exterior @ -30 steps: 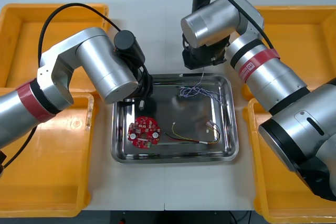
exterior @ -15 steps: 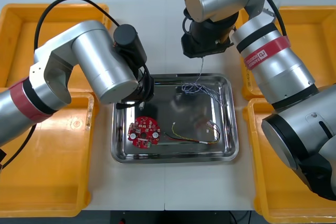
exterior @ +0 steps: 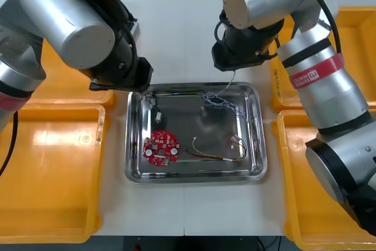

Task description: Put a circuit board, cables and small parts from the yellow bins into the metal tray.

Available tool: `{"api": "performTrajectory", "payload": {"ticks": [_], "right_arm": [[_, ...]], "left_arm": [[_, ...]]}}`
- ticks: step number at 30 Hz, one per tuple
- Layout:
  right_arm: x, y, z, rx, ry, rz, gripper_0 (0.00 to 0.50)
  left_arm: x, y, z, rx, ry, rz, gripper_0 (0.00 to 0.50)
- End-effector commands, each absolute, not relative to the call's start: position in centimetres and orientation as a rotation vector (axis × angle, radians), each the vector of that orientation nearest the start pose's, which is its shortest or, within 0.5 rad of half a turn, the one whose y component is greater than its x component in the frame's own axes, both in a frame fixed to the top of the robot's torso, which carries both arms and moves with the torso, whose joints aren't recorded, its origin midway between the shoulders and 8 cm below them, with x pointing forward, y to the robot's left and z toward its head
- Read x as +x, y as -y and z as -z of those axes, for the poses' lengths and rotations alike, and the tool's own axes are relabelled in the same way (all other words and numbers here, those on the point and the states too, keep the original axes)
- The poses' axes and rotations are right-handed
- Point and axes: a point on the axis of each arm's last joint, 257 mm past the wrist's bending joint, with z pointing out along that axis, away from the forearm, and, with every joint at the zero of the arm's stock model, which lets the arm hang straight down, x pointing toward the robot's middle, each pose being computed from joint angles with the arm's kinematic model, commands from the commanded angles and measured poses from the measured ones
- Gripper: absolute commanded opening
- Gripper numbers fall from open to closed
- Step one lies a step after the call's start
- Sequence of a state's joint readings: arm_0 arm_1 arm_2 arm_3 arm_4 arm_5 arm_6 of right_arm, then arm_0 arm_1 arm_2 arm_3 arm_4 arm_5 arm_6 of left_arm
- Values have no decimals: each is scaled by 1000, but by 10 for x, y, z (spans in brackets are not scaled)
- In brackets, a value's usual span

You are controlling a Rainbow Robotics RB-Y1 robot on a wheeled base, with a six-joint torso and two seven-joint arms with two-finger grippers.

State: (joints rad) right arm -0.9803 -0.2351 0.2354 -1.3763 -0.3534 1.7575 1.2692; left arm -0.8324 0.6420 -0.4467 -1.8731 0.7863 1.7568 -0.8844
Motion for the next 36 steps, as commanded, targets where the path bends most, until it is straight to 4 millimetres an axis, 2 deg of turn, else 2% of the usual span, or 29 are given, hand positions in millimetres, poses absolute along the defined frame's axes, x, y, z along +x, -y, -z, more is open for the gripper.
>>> {"api": "performTrajectory", "payload": {"ticks": [1, 8, 10, 19, 22, 29, 31, 32, 34, 35, 36], "right_arm": [[546, 128, 160, -300, -2642, 54, 0], [539, 142, 170, -285, -2657, 63, 0], [539, 145, 171, -278, -2659, 63, 0], [532, 143, 197, -301, -2674, 66, 0], [531, 143, 199, -302, -2678, 60, 0], [525, 137, 206, -311, -2681, 49, 0], [525, 137, 206, -312, -2678, 48, 24], [525, 137, 206, -314, -2676, 50, 65], [525, 137, 204, -313, -2674, 51, 228], [526, 138, 204, -315, -2669, 61, 364], [526, 138, 203, -314, -2668, 60, 454]], "left_arm": [[480, -166, 120, 217, -2624, 84, 500], [475, -191, 104, 265, -2642, 69, 500], [472, -205, 99, 288, -2653, 46, 500], [472, -252, 95, 310, -2656, 6, 500], [472, -262, 94, 316, -2655, 5, 500], [473, -301, 90, 352, -2654, -21, 500], [473, -310, 88, 356, -2655, -32, 500], [473, -317, 87, 358, -2656, -41, 500], [473, -324, 85, 358, -2661, -46, 500], [473, -331, 85, 355, -2665, -52, 500], [473, -335, 84, 346, -2663, -56, 500]]}}
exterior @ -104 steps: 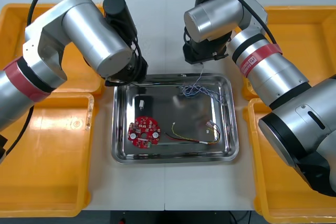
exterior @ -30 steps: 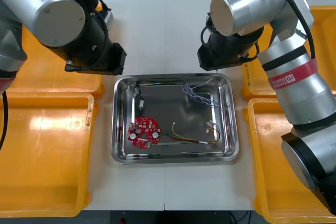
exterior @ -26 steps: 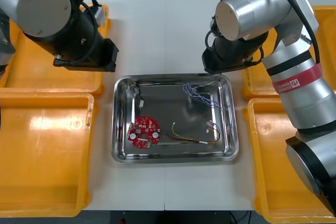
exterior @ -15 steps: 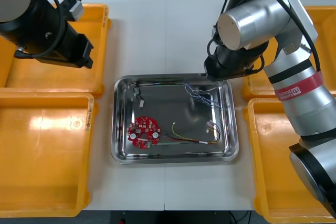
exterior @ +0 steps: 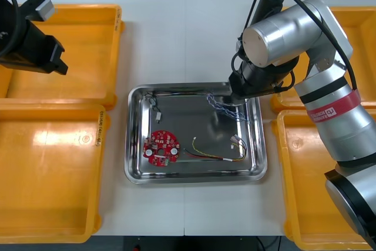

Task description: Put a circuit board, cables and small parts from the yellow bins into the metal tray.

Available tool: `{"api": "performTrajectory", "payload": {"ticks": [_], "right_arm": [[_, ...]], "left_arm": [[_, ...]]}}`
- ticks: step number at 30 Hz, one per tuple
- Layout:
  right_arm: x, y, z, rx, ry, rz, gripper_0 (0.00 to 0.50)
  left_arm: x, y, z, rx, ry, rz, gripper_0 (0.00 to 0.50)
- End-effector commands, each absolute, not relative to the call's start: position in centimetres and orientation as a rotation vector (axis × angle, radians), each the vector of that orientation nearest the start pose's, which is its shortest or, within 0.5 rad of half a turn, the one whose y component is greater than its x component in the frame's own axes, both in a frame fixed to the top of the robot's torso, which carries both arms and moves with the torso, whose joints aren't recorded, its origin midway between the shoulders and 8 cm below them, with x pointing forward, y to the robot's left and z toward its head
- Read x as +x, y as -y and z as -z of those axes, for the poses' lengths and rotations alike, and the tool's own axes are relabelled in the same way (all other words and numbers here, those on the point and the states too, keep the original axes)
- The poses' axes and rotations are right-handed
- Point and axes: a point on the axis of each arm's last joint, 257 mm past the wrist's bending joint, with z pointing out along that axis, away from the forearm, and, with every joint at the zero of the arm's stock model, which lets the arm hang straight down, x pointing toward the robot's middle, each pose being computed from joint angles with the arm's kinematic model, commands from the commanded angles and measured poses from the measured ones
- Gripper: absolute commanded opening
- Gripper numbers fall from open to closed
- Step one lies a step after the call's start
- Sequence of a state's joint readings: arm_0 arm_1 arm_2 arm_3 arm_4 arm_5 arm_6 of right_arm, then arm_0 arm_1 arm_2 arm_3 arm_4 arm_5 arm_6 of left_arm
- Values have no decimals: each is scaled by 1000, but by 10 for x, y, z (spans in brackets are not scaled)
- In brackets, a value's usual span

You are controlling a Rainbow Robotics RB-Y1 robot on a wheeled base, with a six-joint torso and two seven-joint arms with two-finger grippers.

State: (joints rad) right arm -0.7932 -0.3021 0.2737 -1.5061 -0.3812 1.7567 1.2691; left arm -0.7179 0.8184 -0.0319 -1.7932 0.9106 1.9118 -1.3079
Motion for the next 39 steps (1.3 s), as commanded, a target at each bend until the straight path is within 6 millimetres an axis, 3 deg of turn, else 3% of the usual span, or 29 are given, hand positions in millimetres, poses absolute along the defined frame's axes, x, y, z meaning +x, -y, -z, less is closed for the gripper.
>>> {"api": "performTrajectory", "payload": {"ticks": [1, 14, 19, 28, 30, 31, 32, 39], "right_arm": [[526, 139, 203, -314, -2669, 62, 484], [523, 136, 198, -309, -2665, 56, 500], [520, 144, 184, -317, -2650, 85, 500], [505, 168, 152, -311, -2648, 97, 500], [505, 174, 131, -317, -2596, 80, 500], [505, 174, 131, -317, -2596, 80, 500], [506, 183, 119, -315, -2570, 83, 500], [501, 220, 103, -273, -2581, 60, 500]], "left_arm": [[472, -337, 84, 339, -2664, -60, 500], [467, -366, 92, 270, -2671, -79, 500], [466, -374, 94, 222, -2663, -42, 500], [465, -387, 100, 136, -2661, 4, 500], [463, -392, 100, 114, -2662, 2, 500], [463, -392, 100, 114, -2662, 2, 500], [462, -395, 101, 95, -2666, 2, 500], [459, -402, 106, 55, -2669, 4, 500]]}}
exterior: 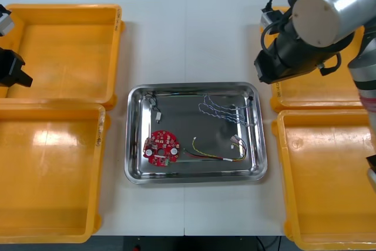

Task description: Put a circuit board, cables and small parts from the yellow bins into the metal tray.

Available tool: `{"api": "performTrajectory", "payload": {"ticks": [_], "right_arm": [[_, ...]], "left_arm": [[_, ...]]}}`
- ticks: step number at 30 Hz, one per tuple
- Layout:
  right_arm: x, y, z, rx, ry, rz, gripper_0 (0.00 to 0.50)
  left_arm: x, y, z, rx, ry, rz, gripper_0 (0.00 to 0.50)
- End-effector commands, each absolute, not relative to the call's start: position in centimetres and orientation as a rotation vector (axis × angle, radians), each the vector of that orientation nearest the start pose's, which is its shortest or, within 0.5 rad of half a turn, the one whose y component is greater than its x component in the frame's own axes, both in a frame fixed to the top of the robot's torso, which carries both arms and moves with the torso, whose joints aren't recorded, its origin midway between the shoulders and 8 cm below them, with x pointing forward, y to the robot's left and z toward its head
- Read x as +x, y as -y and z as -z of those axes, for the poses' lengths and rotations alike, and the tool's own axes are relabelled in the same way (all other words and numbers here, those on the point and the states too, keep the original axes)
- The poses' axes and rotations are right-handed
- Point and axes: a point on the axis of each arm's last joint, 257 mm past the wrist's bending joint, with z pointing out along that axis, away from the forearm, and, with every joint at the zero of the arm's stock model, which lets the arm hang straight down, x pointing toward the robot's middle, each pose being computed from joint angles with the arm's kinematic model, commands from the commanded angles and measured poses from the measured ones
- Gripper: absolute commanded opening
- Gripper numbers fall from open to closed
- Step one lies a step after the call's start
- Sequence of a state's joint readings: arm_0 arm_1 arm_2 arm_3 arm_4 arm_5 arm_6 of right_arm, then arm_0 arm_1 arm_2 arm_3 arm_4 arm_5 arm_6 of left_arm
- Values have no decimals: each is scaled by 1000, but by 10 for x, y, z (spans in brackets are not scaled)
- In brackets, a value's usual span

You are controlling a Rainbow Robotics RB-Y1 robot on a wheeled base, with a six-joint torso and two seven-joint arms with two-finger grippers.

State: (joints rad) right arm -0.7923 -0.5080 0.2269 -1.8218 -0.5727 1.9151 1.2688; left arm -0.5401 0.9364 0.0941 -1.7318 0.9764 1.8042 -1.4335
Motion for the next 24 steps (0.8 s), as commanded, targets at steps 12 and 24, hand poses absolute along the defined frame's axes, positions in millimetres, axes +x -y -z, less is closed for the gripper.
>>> {"api": "performTrajectory", "payload": {"ticks": [12, 24], "right_arm": [[476, 328, 89, -15, -2625, 32, 500], [442, 392, 113, 195, -2665, 86, 500]], "left_arm": [[456, -408, 113, -31, -2668, 29, 500], [454, -419, 110, -69, -2667, -8, 500]]}}
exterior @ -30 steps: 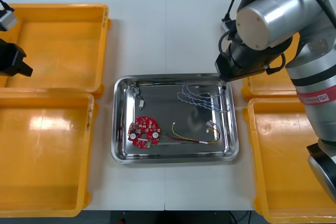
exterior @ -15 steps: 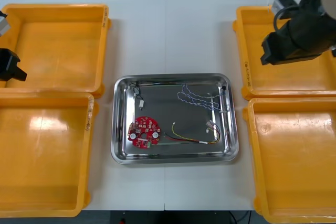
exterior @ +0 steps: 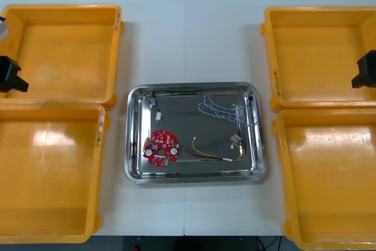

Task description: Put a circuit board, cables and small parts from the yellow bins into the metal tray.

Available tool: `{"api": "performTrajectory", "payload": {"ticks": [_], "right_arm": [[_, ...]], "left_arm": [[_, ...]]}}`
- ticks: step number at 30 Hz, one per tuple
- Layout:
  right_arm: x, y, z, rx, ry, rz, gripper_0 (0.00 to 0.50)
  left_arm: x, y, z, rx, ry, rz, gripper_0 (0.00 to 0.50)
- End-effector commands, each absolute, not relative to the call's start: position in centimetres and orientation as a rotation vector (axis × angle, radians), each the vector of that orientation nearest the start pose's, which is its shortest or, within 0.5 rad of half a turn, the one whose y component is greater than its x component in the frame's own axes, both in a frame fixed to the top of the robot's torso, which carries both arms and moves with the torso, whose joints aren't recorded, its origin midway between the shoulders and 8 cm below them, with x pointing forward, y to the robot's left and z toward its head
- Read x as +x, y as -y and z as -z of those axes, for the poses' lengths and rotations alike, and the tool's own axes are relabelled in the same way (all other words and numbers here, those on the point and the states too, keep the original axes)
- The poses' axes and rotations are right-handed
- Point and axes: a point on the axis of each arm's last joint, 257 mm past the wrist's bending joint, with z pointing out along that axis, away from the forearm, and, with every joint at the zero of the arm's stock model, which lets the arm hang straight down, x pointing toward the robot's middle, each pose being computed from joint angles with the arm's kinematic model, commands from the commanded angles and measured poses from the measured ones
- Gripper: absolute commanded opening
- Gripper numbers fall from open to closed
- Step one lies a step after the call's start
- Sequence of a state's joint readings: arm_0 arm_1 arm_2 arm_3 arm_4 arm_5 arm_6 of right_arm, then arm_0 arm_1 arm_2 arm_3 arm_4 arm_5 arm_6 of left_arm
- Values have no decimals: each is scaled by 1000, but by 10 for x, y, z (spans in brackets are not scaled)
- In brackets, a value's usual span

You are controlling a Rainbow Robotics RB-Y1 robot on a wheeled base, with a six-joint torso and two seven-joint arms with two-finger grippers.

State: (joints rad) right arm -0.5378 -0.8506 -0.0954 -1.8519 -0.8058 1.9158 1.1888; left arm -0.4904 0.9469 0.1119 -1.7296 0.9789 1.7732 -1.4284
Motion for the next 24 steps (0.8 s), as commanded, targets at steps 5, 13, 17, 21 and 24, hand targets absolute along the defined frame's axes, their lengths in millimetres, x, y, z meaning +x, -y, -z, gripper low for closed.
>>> {"api": "performTrajectory", "payload": {"ticks": [5, 13, 17, 21, 24], "right_arm": [[432, 397, 121, 218, -2669, 95, 500], [417, 398, 123, 190, -2652, 107, 500], [419, 401, 116, 187, -2632, 100, 500], [421, 403, 112, 178, -2618, 99, 500], [425, 405, 107, 166, -2599, 108, 500]], "left_arm": [[448, -422, 113, -76, -2690, -19, 500], [436, -426, 129, -128, -2719, -20, 500], [432, -426, 132, -152, -2719, -15, 500], [430, -421, 131, -227, -2708, 6, 500], [429, -419, 131, -241, -2704, 5, 500]]}}
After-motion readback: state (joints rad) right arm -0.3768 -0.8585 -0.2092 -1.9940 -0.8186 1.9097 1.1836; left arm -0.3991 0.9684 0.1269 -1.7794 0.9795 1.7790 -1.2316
